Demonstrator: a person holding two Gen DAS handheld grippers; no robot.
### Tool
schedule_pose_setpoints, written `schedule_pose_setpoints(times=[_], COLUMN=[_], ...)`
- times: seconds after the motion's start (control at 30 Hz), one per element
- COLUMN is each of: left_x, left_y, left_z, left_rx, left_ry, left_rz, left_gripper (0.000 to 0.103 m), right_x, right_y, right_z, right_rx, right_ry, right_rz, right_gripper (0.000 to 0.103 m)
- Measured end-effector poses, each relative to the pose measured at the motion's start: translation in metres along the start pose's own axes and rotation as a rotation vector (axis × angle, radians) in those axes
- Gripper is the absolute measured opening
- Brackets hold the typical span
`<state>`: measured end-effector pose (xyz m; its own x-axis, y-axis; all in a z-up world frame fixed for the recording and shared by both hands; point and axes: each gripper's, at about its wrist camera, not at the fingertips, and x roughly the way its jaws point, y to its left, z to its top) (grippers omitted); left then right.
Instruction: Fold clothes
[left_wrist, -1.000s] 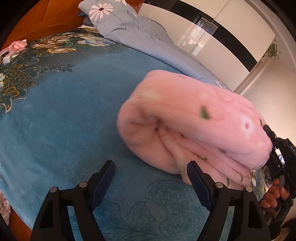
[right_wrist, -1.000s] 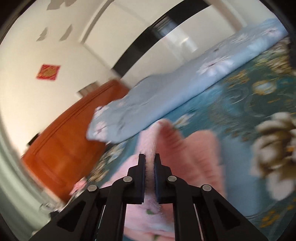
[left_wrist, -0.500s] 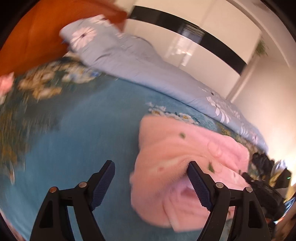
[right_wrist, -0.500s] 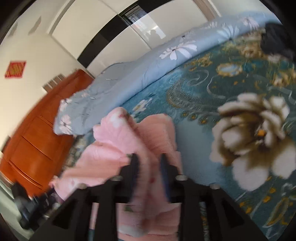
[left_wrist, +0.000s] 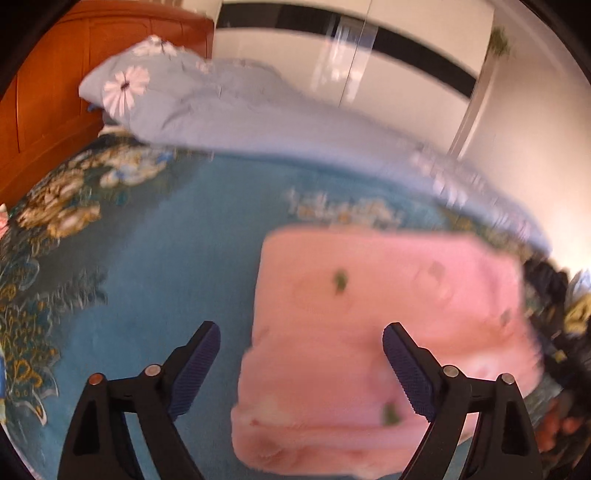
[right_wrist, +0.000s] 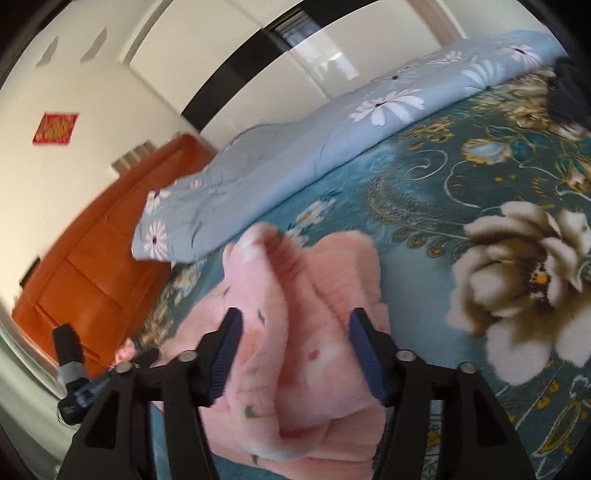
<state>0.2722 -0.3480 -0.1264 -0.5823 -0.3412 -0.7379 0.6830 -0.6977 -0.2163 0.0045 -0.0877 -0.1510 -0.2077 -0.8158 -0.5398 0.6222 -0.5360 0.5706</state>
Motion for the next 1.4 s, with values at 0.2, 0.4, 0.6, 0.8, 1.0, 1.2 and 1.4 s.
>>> schedule_pose_setpoints(times=[0.2, 0.4, 0.6, 0.8, 1.0, 1.2, 1.4], left_x=[0.019, 0.016, 0.059, 0.078, 0.071, 0.056, 0.031], left_y=[0.022, 0.045, 0.065, 0.069, 0.042, 0.035, 0.033], left_z=[-0.025, -0.004, 0.003, -0.009, -0.007, -0.013, -0.017], left_rx=[-0.087, -0.211, -0.337, -0.441, -0.304, -0.265, -0.226], left_ry=[0.101, 0.088, 0.239, 0.298, 0.311, 0.256, 0.185], left_rz=[-0.065, -0.242, -0.373, -0.546, -0.486, -0.431, -0.421], left_gripper=[0.093, 0.092, 0.092, 0.094, 0.092, 0.068, 0.047], right_x=[0.017, 0.017, 0.028, 0.033, 0.035, 0.022, 0.005], right_y=[-0.015, -0.042, -0.066, -0.062, -0.055, -0.038, -0.018], right_z=[-0.005, -0.007, -0.012, -0.012, -0.014, -0.017, -0.022], right_rx=[0.047, 0.229, 0.4, 0.429, 0.403, 0.32, 0.248], right_ry=[0.09, 0.089, 0.135, 0.141, 0.147, 0.119, 0.056], right_rz=[-0.065, 0.078, 0.215, 0.289, 0.297, 0.207, 0.18], right_gripper=[0.07, 0.07, 0.071, 0.073, 0.078, 0.053, 0.044])
